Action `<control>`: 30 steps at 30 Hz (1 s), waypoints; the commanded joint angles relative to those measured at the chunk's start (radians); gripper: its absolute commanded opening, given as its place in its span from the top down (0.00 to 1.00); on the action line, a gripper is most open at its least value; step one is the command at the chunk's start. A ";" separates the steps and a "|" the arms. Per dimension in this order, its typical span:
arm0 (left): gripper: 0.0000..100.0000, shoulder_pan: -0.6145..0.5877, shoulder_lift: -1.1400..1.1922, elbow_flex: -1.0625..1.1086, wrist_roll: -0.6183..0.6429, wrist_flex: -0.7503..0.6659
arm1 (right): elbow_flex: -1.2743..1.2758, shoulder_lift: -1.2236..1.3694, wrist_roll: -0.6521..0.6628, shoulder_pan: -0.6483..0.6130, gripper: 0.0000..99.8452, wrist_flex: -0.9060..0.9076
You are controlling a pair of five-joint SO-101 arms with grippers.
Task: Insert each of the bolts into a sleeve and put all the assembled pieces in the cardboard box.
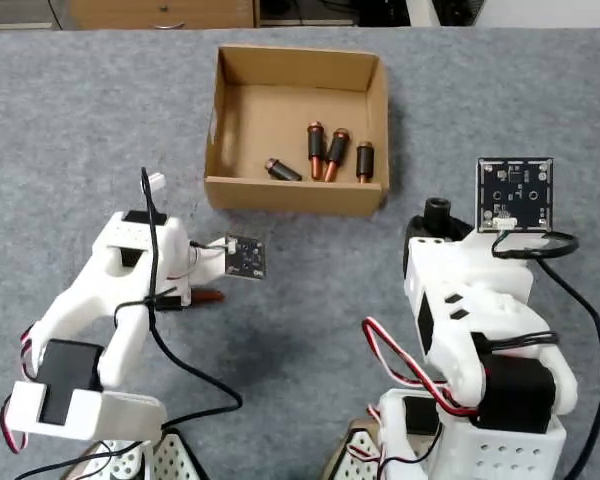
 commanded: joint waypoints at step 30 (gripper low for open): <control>0.98 0.029 -0.013 -0.164 0.100 0.164 | 0.008 -0.010 0.080 0.013 1.00 -0.031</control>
